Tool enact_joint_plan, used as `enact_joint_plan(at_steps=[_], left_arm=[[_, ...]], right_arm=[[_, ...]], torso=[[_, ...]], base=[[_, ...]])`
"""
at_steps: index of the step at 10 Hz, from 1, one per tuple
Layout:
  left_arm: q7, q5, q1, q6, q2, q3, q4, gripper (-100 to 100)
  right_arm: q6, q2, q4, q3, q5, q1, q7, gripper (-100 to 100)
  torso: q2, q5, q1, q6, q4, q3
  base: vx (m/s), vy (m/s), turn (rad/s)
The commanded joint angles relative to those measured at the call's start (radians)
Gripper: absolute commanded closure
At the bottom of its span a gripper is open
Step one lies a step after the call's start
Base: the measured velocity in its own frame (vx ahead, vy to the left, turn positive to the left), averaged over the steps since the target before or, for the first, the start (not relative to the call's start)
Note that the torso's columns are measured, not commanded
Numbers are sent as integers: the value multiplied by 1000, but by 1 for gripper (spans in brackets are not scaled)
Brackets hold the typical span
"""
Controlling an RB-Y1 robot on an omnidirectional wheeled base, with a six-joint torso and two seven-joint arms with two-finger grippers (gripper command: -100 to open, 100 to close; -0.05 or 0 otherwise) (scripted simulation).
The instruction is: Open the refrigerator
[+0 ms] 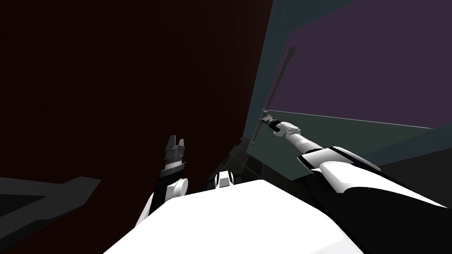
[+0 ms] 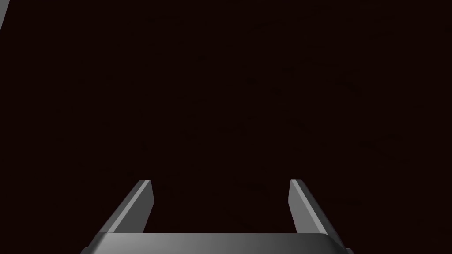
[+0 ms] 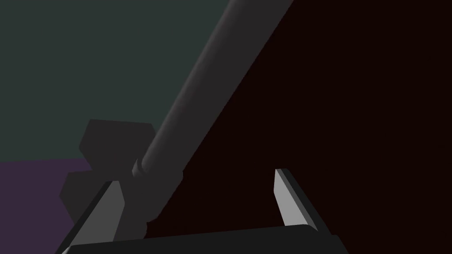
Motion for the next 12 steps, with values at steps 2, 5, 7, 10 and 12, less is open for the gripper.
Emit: enact_joint_plan(at_steps=[2, 5, 7, 10, 12], left_arm=[[3, -2, 3, 3, 1, -12, 5, 0], [7, -5, 9, 8, 4, -36, 14, 0], [10, -7, 11, 11, 6, -50, 18, 0], [14, -11, 12, 15, 9, -76, 25, 0], [15, -14, 11, 16, 11, -92, 27, 0]], right_arm=[[45, -91, 81, 23, 38, -67, 29, -100], [45, -91, 81, 23, 38, -67, 29, -100], [58, -125, 117, 29, 54, -94, 41, -100], [66, -147, 142, 33, 65, -113, 50, -100], [66, -147, 142, 33, 65, -113, 50, -100]], torso=[[-2, 2, 11, -4, 1, -2], [-4, 3, 15, -6, 1, -4], [-4, 3, 12, -6, 2, -3], [-6, 9, 11, -8, 6, -6], [-7, 12, 8, -7, 8, -6]], base=[[23, 50, 45], [10, 28, 8], [9, 50, 29], [1, 41, 25], [0, 23, 11]])
